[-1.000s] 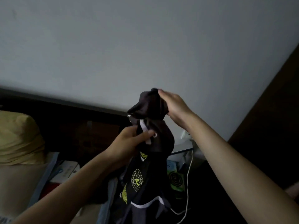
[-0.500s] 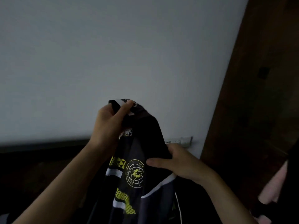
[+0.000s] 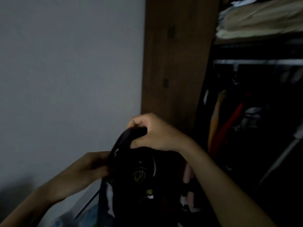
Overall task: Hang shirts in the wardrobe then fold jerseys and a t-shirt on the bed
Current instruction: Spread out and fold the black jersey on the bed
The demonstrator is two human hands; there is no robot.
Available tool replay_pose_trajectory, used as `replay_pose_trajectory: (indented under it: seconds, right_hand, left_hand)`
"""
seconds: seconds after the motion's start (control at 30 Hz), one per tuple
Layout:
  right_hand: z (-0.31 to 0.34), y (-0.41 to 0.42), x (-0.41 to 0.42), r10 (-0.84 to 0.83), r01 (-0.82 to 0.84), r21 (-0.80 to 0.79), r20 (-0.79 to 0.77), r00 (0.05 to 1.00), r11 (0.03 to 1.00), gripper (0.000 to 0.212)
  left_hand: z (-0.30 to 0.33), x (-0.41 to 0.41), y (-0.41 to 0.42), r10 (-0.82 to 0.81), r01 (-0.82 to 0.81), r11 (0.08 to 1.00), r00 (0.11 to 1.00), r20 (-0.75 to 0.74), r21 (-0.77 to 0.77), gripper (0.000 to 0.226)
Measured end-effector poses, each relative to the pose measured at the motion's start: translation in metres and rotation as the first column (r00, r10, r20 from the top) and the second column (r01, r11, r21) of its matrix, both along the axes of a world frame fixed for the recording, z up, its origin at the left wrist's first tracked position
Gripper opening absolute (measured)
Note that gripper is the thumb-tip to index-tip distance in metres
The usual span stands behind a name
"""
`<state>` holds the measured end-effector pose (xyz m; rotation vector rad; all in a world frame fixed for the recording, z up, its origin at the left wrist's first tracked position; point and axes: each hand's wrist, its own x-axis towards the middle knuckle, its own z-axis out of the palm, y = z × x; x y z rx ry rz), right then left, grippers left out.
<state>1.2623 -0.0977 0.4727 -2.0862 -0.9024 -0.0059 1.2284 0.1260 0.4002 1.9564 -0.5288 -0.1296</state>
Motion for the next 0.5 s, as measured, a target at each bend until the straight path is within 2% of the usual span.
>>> replay_pose_trajectory:
  seconds: [0.07,0.13,0.23,0.33,0.5]
  right_hand:
    - [0.006,-0.027,-0.003,-0.139,0.139,-0.004,0.0,0.99,0.99,0.022]
    - [0.008,-0.055,-0.009,-0.264,0.263,-0.046,-0.017,0.964,0.964,0.025]
    - [0.003,-0.093,-0.02,-0.395,0.385,-0.106,-0.097,0.914,0.917,0.027]
    - [-0.005,-0.119,-0.029,-0.472,0.466,-0.077,-0.143,0.87,0.882,0.028]
    - [-0.012,-0.147,-0.047,-0.515,0.511,-0.066,-0.159,0.842,0.857,0.013]
  left_hand:
    - [-0.004,0.008,-0.007,0.089,-0.083,0.99,0.995,0.046,-0.117,0.049]
    - [-0.004,0.023,-0.012,0.178,-0.168,0.971,0.983,0.048,-0.169,0.049]
    - [0.0,0.037,-0.032,0.107,-0.104,0.979,0.994,0.003,-0.178,0.037]
    - [0.011,0.037,-0.061,0.045,-0.045,0.981,0.999,-0.005,-0.191,0.037]
    - [0.033,0.029,-0.088,0.034,-0.022,0.98,0.998,0.058,-0.197,0.04]
